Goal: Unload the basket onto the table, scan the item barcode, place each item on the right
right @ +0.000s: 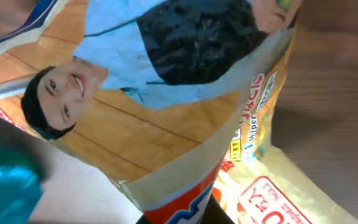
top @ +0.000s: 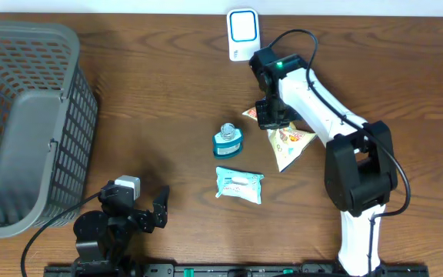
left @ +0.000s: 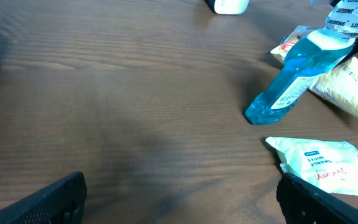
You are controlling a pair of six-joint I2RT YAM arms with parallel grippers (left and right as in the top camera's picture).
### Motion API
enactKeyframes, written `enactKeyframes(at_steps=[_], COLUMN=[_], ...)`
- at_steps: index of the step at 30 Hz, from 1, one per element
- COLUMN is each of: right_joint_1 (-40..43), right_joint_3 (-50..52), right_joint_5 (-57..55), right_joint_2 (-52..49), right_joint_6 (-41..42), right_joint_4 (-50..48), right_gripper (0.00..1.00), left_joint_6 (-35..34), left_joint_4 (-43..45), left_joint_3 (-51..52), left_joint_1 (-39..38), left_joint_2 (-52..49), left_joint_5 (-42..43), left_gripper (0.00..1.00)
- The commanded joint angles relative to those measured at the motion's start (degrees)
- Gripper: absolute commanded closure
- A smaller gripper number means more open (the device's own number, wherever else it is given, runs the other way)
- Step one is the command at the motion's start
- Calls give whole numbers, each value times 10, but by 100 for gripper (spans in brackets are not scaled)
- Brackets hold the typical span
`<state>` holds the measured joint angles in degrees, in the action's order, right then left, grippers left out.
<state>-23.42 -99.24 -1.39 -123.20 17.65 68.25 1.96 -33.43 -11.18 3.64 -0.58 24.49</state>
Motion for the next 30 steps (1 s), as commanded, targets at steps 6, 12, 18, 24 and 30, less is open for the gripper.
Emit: enactKeyframes(at_steps=[6,12,18,24,30], right_joint_1=[127,258,318,304,261], right_joint_3=[-3,-3,-2,3,12], right_joint_5=[425,631,690,565,400], right_joint_2=[7,7,7,7,7], right_joint_6=[-195,-360,-461,-470,-309], right_joint_4=[63,202,292,215,108], right_gripper=[99,99,99,99,72], left_joint_6=[8,8,8,8,8], left_joint_4=[0,0,0,0,0], left_joint_3=[-2,-2,-2,-2,-2], left_joint_1=[-2,-2,-2,-2,-2], left_joint_2=[3,3,3,3,3], left_joint_5=[-1,-1,-1,-1,-1], left_gripper=[2,2,2,2,2])
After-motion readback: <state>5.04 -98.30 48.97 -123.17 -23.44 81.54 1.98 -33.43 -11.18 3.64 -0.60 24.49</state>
